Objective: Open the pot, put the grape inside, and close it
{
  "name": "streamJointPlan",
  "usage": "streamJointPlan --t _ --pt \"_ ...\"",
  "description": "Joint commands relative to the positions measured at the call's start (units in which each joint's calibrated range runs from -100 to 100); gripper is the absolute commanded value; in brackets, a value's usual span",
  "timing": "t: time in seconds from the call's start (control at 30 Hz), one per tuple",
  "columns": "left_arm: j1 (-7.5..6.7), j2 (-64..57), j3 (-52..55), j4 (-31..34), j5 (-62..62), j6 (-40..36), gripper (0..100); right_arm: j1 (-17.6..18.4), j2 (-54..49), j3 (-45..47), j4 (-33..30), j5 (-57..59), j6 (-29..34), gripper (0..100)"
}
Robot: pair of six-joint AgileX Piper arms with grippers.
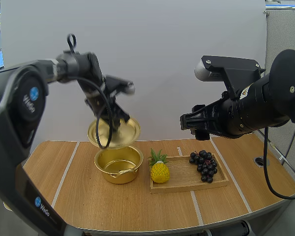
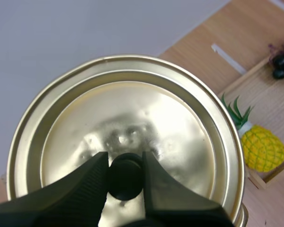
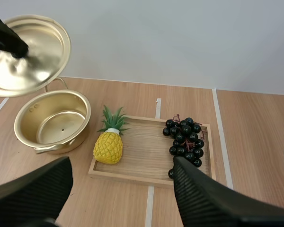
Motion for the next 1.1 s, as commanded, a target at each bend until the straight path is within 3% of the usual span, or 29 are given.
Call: streamJointPlan --t 0.0,0.63,1.07 --pt "-0.09 -5.6 -9.0 2.2 2.4 -2.6 0 -0.2 -0.2 -0.3 0.1 0.0 -0.5 100" --pt "-0.09 -13.1 -49.7 6.3 -2.8 -5.7 0 -0.2 -0.2 -0.3 0.1 0.0 -0.5 100" --pt "-0.09 -13.1 -59.3 6.4 -8.1 -5.7 0 -0.2 0.2 -0.3 -3.4 0.0 0.7 100"
